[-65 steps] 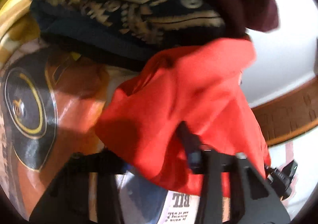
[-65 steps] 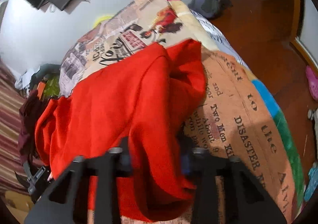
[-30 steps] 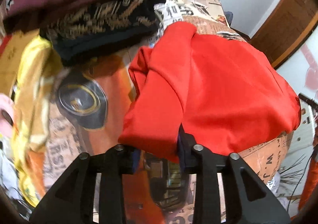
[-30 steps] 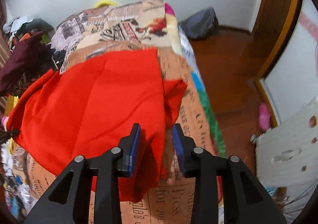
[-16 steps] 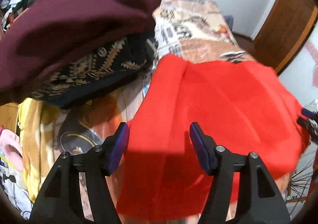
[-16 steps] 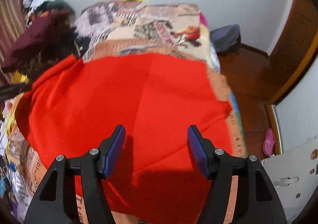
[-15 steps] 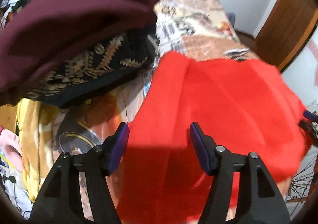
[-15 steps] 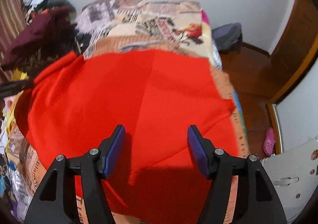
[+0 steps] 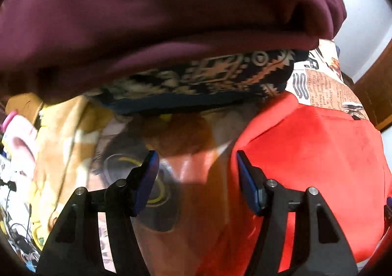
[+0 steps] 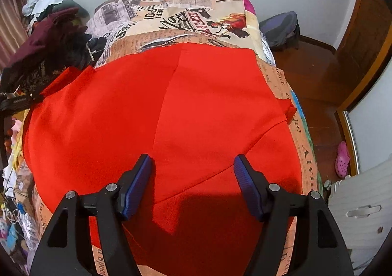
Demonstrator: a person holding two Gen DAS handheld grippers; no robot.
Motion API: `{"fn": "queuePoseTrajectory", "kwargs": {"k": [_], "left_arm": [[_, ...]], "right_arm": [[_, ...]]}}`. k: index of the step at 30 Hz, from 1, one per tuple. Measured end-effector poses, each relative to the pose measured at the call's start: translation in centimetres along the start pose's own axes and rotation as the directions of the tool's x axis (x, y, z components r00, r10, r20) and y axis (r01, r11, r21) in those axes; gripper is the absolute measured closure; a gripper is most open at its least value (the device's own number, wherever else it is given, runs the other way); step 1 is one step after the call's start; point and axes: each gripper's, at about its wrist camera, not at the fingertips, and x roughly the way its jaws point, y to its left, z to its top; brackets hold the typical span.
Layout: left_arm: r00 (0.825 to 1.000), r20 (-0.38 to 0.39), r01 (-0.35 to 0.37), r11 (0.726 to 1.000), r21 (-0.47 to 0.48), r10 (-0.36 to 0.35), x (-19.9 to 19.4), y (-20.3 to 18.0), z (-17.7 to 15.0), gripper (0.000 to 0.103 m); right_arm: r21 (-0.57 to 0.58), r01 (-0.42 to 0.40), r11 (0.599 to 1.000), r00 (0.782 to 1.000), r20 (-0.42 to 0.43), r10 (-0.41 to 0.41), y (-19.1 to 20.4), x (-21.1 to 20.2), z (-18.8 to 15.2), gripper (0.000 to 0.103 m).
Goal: Fold large clothes
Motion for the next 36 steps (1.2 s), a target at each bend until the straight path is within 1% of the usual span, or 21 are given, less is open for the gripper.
{"fn": "queuePoseTrajectory", "kwargs": {"k": [2, 4, 5, 8, 10, 12, 14, 15, 16, 17, 18, 20, 22, 23, 24, 27, 28, 30, 33, 35, 36], "left_arm": [[0.996, 0.042, -0.081, 0.997, 0.008, 0.081, -1.3, 1.3, -0.7, 0.040], [0.991, 0.052, -0.124, 0.992, -0.002, 0.124, -2.1, 2.7, -1.3, 0.040], [0.991, 0.049, -0.124, 0.992, -0.015, 0.125, -2.4, 3.4, -1.5, 0.040], [0.997, 0.041, -0.057, 0.997, -0.059, 0.060, -4.3, 5.4, -2.9, 0.040], [0.998, 0.053, -0.025, 0.998, -0.066, 0.028, -5.3, 5.6, -3.8, 0.040], [0.998, 0.062, 0.027, 0.997, -0.077, -0.022, -6.2, 5.4, -4.9, 0.040], [0.994, 0.060, 0.101, 0.990, -0.101, -0.095, -6.6, 5.2, -5.9, 0.040], [0.988, 0.057, 0.152, 0.980, -0.127, -0.146, -6.9, 5.2, -6.5, 0.040], [0.982, 0.053, 0.188, 0.971, -0.147, -0.182, -7.0, 5.1, -7.0, 0.040], [0.971, 0.045, 0.237, 0.956, -0.172, -0.233, -6.9, 4.9, -7.7, 0.040], [0.964, 0.041, 0.266, 0.946, -0.183, -0.263, -7.0, 4.7, -8.2, 0.040], [0.941, 0.040, 0.336, 0.915, -0.223, -0.336, -7.1, 4.2, -9.4, 0.040], [0.907, 0.041, 0.414, 0.867, -0.279, -0.420, -6.9, 3.8, -10.7, 0.040], [0.895, 0.039, 0.435, 0.851, -0.294, -0.444, -6.9, 3.3, -11.1, 0.040], [0.879, 0.037, 0.462, 0.831, -0.309, -0.475, -6.6, 3.1, -11.6, 0.040], [0.853, 0.025, 0.500, 0.804, -0.321, -0.521, -5.5, 2.4, -12.8, 0.040], [0.842, 0.014, 0.514, 0.795, -0.322, -0.539, -5.1, 2.2, -13.2, 0.040], [0.810, 0.011, 0.555, 0.759, -0.340, -0.587, -4.4, 1.9, -14.2, 0.040], [0.788, 0.002, 0.576, 0.737, -0.355, -0.616, -3.5, 1.6, -15.1, 0.040], [0.780, -0.009, 0.579, 0.728, -0.367, -0.626, -2.8, 1.5, -15.5, 0.040], [0.773, -0.013, 0.584, 0.718, -0.379, -0.635, -2.5, 1.4, -15.6, 0.039]], "right_arm": [[-0.006, 0.012, 1.000, 1.000, 0.003, -0.012, 0.3, 0.0, 0.0, 0.037], [-0.009, 0.018, 1.000, 1.000, 0.006, -0.018, 0.5, -0.1, -0.1, 0.037], [-0.009, 0.018, 1.000, 1.000, 0.006, -0.018, 0.5, -0.2, -0.1, 0.037], [-0.010, 0.016, 1.000, 1.000, 0.008, -0.016, 0.5, -0.3, -0.1, 0.037], [-0.009, 0.018, 1.000, 1.000, 0.010, -0.018, 0.5, -0.4, -0.1, 0.037], [-0.002, 0.016, 1.000, 1.000, 0.016, -0.016, 0.6, -0.6, 0.0, 0.037], [0.007, 0.010, 1.000, 1.000, 0.024, -0.010, 0.6, -0.9, 0.1, 0.037], [0.010, 0.005, 1.000, 1.000, 0.030, -0.006, 0.7, -1.2, 0.2, 0.037], [0.010, 0.002, 1.000, 0.999, 0.037, -0.002, 0.8, -1.4, 0.3, 0.037], [0.008, -0.001, 1.000, 0.999, 0.046, 0.000, 1.0, -1.7, 0.4, 0.037], [0.003, -0.002, 1.000, 0.998, 0.056, 0.002, 1.2, -2.0, 0.5, 0.037], [-0.007, -0.004, 1.000, 0.997, 0.071, 0.004, 1.7, -2.5, 0.7, 0.037], [-0.018, -0.005, 1.000, 0.997, 0.082, 0.007, 2.2, -2.8, 0.7, 0.037], [-0.023, -0.006, 1.000, 0.996, 0.086, 0.008, 2.5, -2.9, 0.8, 0.037], [-0.026, -0.007, 1.000, 0.996, 0.086, 0.009, 2.6, -2.9, 0.8, 0.037], [-0.034, -0.014, 0.999, 0.996, 0.082, 0.017, 3.3, -2.8, 0.9, 0.037], [-0.036, -0.016, 0.999, 0.997, 0.080, 0.018, 3.5, -2.7, 0.8, 0.037], [-0.046, -0.023, 0.999, 0.997, 0.071, 0.026, 4.0, -2.5, 0.8, 0.037], [-0.067, -0.020, 0.998, 0.998, 0.059, 0.024, 4.8, -2.1, 0.7, 0.037], [-0.078, -0.014, 0.997, 0.998, 0.053, 0.018, 5.2, -1.9, 0.8, 0.037], [-0.083, -0.013, 0.996, 0.999, 0.049, 0.017, 5.5, -1.8, 0.8, 0.037]]}}
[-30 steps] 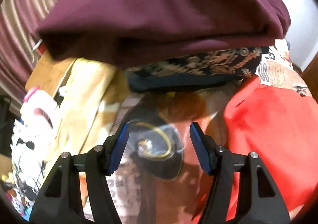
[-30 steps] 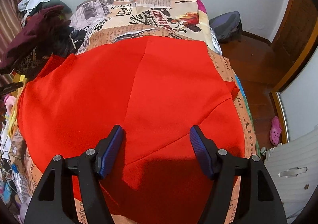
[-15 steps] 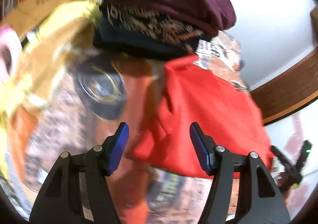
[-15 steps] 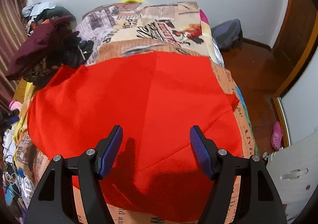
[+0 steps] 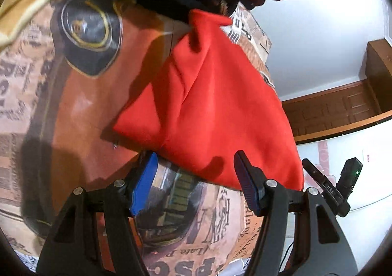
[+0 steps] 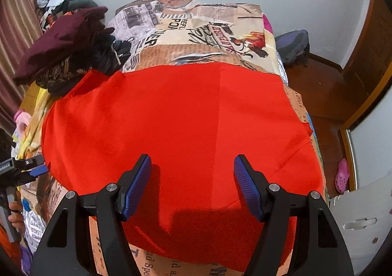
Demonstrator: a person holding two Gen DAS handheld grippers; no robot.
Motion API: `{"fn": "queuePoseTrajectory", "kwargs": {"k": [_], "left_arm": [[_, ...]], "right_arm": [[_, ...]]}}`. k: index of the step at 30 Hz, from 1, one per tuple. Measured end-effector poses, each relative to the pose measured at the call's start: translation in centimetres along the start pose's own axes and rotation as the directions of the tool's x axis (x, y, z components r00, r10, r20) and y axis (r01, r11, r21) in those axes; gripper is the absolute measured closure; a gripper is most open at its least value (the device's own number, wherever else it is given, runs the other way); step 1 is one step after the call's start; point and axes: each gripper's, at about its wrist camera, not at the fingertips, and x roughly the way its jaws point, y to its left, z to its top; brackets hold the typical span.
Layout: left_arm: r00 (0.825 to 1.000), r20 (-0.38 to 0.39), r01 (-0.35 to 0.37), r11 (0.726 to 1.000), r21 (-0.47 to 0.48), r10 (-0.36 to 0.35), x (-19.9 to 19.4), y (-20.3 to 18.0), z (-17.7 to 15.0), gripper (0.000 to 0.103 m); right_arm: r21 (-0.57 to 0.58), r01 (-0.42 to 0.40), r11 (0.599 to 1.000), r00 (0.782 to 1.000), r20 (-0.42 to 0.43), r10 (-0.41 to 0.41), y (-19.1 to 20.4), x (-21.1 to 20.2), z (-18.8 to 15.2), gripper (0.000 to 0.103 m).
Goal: Fold large clothes
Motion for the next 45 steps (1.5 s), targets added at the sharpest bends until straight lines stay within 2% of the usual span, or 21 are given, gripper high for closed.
{"fn": "queuePoseTrajectory", "kwargs": {"k": [2, 6, 9, 12, 15, 20, 22, 24, 26, 29, 32, 35, 40, 43, 45], "left_arm": [[1.000, 0.005, 0.025, 0.999, -0.031, -0.025, 0.2, 0.6, -0.2, 0.037], [0.992, 0.065, 0.113, 0.990, -0.080, -0.108, 0.0, 1.1, 0.2, 0.034], [0.985, 0.085, 0.155, 0.985, -0.075, -0.148, 0.7, 0.7, 1.2, 0.033], [0.982, 0.096, 0.172, 0.982, -0.078, -0.165, 1.9, 0.1, 2.4, 0.028], [0.982, 0.110, 0.160, 0.983, -0.085, -0.150, 2.9, -0.5, 3.8, 0.025], [0.988, 0.138, 0.081, 0.994, -0.069, -0.070, 4.8, -2.2, 6.1, 0.025], [0.987, 0.152, 0.061, 0.996, -0.067, -0.050, 4.8, -2.5, 6.4, 0.038], [0.988, 0.156, 0.021, 0.999, -0.043, -0.014, 4.6, -2.9, 6.6, 0.072], [0.986, 0.167, -0.005, 1.000, -0.010, 0.006, 4.2, -3.8, 6.8, 0.090], [0.980, 0.198, -0.026, 0.998, 0.061, 0.014, 2.1, -5.6, 6.8, 0.093], [0.963, 0.266, -0.093, 0.978, 0.186, 0.041, -0.5, -9.8, 6.3, 0.094], [0.947, 0.322, -0.114, 0.955, 0.272, 0.021, -2.9, -13.5, 5.6, 0.095], [0.914, 0.400, -0.117, 0.901, 0.418, -0.067, -7.6, -19.3, 3.9, 0.096], [0.897, 0.430, -0.138, 0.858, 0.496, -0.105, -8.8, -23.1, 2.6, 0.096], [0.889, 0.441, -0.151, 0.831, 0.535, -0.122, -9.2, -25.0, 1.9, 0.096]], "right_arm": [[-0.007, -0.001, 1.000, 1.000, -0.004, 0.001, 0.3, 0.2, 0.1, 0.037], [-0.009, 0.001, 1.000, 1.000, -0.011, -0.001, 0.8, 0.8, 0.1, 0.037], [-0.018, 0.010, 1.000, 1.000, -0.010, -0.010, 0.9, 1.0, 0.0, 0.037], [-0.020, 0.007, 1.000, 1.000, -0.011, -0.007, 0.8, 1.0, 0.2, 0.037], [-0.021, 0.007, 1.000, 1.000, -0.019, -0.007, 0.7, 1.3, 0.3, 0.037], [-0.024, 0.006, 1.000, 0.999, -0.035, -0.007, 0.7, 1.6, 0.6, 0.037], [-0.037, 0.009, 0.999, 0.999, -0.032, -0.010, 1.0, 1.6, 0.7, 0.037], [-0.048, 0.012, 0.999, 1.000, -0.028, -0.014, 1.3, 1.5, 0.8, 0.037], [-0.057, 0.011, 0.998, 1.000, -0.023, -0.013, 1.5, 1.4, 0.9, 0.037], [-0.073, 0.017, 0.997, 1.000, -0.014, -0.018, 2.0, 1.2, 1.1, 0.037], [-0.078, 0.001, 0.997, 1.000, -0.006, -0.002, 2.3, 1.0, 1.4, 0.037], [-0.082, -0.025, 0.996, 1.000, 0.004, 0.025, 2.8, 0.9, 1.9, 0.037], [-0.111, -0.097, 0.989, 0.995, -0.013, 0.097, 4.5, 1.5, 2.6, 0.037], [-0.148, -0.124, 0.981, 0.992, -0.039, 0.120, 6.1, 2.3, 2.5, 0.037], [-0.140, -0.170, 0.976, 0.985, -0.067, 0.161, 6.9, 3.2, 2.4, 0.037]]}}
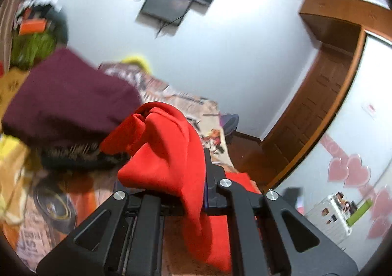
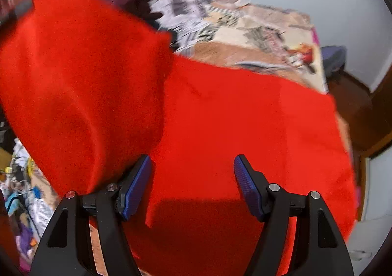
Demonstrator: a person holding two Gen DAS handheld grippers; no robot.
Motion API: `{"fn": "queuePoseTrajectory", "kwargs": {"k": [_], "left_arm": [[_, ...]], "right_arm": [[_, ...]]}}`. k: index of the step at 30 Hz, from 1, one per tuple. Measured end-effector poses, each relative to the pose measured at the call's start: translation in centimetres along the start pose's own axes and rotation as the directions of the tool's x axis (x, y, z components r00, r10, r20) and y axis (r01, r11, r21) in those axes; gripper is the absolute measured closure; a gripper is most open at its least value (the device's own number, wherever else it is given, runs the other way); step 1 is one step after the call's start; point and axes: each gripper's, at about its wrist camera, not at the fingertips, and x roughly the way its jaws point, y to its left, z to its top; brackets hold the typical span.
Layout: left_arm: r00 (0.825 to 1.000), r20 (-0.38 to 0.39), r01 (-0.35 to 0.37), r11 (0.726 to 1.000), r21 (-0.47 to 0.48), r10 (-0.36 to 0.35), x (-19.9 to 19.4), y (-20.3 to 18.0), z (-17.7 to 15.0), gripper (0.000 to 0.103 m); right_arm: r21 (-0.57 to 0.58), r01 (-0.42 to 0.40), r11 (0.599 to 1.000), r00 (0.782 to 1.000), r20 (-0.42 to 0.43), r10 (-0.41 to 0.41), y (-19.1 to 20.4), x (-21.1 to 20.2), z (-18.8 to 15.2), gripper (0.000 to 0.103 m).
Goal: Fold large clothes
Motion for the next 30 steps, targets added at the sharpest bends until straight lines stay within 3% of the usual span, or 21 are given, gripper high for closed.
{"fn": "queuePoseTrajectory", "kwargs": {"k": [4, 8, 13, 18, 23, 27, 30], "left_arm": [[1.000, 0.005, -0.016, 0.997, 0.081, 0.015, 0.6, -2.4, 0.6, 0.096], [0.999, -0.046, 0.003, 0.994, 0.110, 0.002, 2.4, -4.2, 0.0, 0.096], [0.993, -0.092, 0.083, 0.985, 0.151, -0.070, 4.3, -7.9, -0.4, 0.096], [0.968, -0.178, 0.214, 0.953, 0.212, -0.178, 7.1, -13.4, -2.0, 0.096], [0.908, -0.352, 0.318, 0.922, 0.220, -0.229, 10.9, -17.8, -6.9, 0.096], [0.807, -0.555, 0.347, 0.923, 0.168, -0.203, 14.1, -17.7, -13.1, 0.096], [0.756, -0.633, 0.337, 0.928, 0.157, -0.167, 14.6, -16.9, -16.2, 0.096]], "right_arm": [[0.017, -0.116, 0.993, 0.993, -0.028, 0.117, 1.5, 1.9, -0.2, 0.037], [-0.002, -0.186, 0.983, 0.981, -0.058, 0.186, 2.3, 2.6, -0.3, 0.037], [0.033, -0.165, 0.986, 0.986, 0.001, 0.165, -0.3, -0.1, -1.6, 0.037], [0.140, -0.051, 0.989, 0.994, 0.107, 0.036, -5.9, -5.2, -3.5, 0.037], [0.309, 0.077, 0.948, 0.986, 0.119, -0.119, -12.6, -8.9, -6.9, 0.037], [0.381, 0.144, 0.913, 0.979, 0.078, -0.187, -16.0, -9.5, -8.8, 0.037], [0.415, 0.170, 0.894, 0.975, 0.060, -0.213, -16.9, -10.2, -10.4, 0.037]]}}
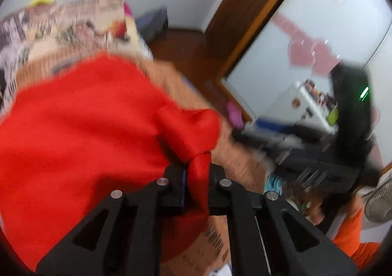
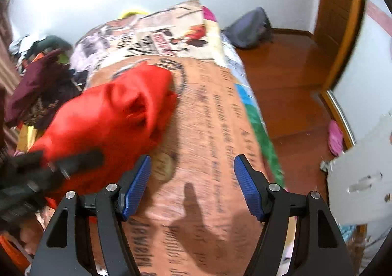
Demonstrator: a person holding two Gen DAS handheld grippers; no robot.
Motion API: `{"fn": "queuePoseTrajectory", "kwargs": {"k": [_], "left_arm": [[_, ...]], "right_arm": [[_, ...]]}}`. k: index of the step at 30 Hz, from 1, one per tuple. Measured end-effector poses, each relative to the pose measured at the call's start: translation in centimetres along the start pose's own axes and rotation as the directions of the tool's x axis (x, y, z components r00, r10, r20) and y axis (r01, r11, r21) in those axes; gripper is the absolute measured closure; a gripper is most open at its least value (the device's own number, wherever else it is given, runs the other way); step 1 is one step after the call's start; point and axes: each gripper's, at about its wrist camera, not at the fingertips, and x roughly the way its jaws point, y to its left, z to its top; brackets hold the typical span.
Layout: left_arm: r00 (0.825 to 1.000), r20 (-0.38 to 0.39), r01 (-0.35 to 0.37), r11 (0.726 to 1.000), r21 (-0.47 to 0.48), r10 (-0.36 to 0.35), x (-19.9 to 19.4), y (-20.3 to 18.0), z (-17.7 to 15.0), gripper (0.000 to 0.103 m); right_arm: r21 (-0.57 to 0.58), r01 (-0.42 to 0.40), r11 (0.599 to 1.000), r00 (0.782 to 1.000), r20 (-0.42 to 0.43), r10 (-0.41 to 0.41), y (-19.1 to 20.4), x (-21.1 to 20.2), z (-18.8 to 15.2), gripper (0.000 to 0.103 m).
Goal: Fold large clothes
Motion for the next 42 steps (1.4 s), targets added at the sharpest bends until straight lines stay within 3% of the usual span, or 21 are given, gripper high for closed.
{"fn": "queuePoseTrajectory", "kwargs": {"k": [4, 8, 13, 15, 17, 24, 28, 31, 36, 38, 42], "left_arm": [[1.000, -0.013, -0.020, 0.999, 0.027, 0.020, -0.8, 0.1, -1.3, 0.089], [0.999, 0.007, -0.041, 0.997, 0.064, 0.040, -3.2, -0.4, -1.6, 0.068], [0.992, 0.086, -0.099, 0.990, 0.105, 0.090, -6.4, -0.7, -1.5, 0.065], [0.984, 0.127, -0.138, 0.984, 0.109, 0.124, -8.0, -0.3, -1.4, 0.053], [0.971, 0.168, -0.187, 0.977, 0.103, 0.169, -9.4, 0.6, -1.4, 0.051], [0.928, 0.179, -0.327, 0.945, -0.034, 0.327, -12.5, 7.4, -1.3, 0.050], [0.928, 0.116, -0.338, 0.932, -0.131, 0.353, -12.5, 12.0, -2.4, 0.050], [0.945, 0.051, -0.306, 0.928, -0.213, 0.323, -11.5, 14.9, -3.4, 0.050], [0.986, 0.027, -0.148, 0.927, -0.345, 0.167, -9.8, 18.1, -4.7, 0.045], [0.992, 0.023, -0.104, 0.919, -0.380, 0.122, -8.9, 19.0, -5.0, 0.042], [0.999, 0.032, 0.024, 0.874, -0.485, -0.009, -7.3, 20.9, -5.2, 0.033]], "right_arm": [[0.019, -0.006, 1.000, 1.000, 0.012, 0.006, -1.0, -0.8, 0.1, 0.037], [-0.022, -0.019, 1.000, 0.999, 0.050, 0.020, 0.3, -2.3, 0.4, 0.037], [-0.079, -0.060, 0.995, 0.993, 0.101, 0.068, 2.5, -3.0, 1.5, 0.037], [-0.101, -0.085, 0.991, 0.989, 0.112, 0.096, 3.7, -3.3, 2.0, 0.037], [-0.122, -0.117, 0.986, 0.984, 0.116, 0.131, 5.1, -3.3, 2.7, 0.037], [-0.183, -0.186, 0.965, 0.977, 0.065, 0.201, 9.0, -0.8, 3.1, 0.037], [-0.166, -0.204, 0.965, 0.979, -0.009, 0.206, 9.1, 1.8, 2.3, 0.037], [-0.095, -0.199, 0.975, 0.979, -0.061, 0.194, 7.3, 3.8, 1.6, 0.037], [0.055, -0.279, 0.959, 0.951, -0.123, 0.284, 3.8, 5.8, 0.6, 0.035], [0.084, -0.250, 0.965, 0.955, -0.142, 0.260, 3.0, 6.6, 0.3, 0.017], [0.151, -0.315, 0.937, 0.927, -0.162, 0.338, 2.5, 7.6, 0.3, 0.017]]}}
